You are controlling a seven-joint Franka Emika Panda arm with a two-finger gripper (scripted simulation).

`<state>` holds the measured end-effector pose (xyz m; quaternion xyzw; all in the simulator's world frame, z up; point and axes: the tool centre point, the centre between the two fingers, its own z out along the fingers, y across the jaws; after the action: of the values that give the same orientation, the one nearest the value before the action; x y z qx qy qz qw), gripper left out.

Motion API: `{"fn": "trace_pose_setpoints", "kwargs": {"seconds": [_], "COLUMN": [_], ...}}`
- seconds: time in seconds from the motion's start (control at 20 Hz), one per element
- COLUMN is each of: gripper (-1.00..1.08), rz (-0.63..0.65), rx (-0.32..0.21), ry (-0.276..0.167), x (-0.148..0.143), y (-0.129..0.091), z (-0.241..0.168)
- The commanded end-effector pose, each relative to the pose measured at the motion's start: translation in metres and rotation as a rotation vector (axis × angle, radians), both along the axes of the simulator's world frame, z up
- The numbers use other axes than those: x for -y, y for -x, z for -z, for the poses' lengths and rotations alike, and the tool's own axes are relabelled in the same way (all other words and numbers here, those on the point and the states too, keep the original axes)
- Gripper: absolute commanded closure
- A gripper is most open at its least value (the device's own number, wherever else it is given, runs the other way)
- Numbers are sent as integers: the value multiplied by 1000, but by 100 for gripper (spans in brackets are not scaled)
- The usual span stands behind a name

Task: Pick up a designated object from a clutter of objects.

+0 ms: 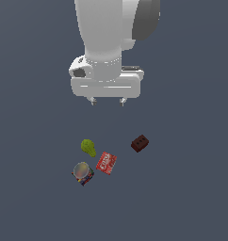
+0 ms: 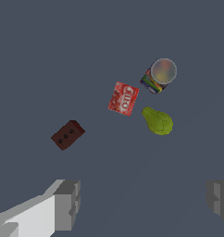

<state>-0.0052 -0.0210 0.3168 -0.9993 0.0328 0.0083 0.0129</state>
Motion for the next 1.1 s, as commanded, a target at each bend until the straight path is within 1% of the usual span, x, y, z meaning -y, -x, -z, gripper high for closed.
{"fn": "trace_pose_setpoints", "kwargs": {"seconds": [0.0, 0.45, 0.75, 1.05], "gripper": [-92, -92, -92, -92], "rz": [0, 3, 18, 77], "rx": [0, 7, 6, 5], "ry": [0, -20, -20, -23], "x": [0, -18, -15, -6], "y": [0, -3, -8, -25], "z": [0, -12, -8, 5]}}
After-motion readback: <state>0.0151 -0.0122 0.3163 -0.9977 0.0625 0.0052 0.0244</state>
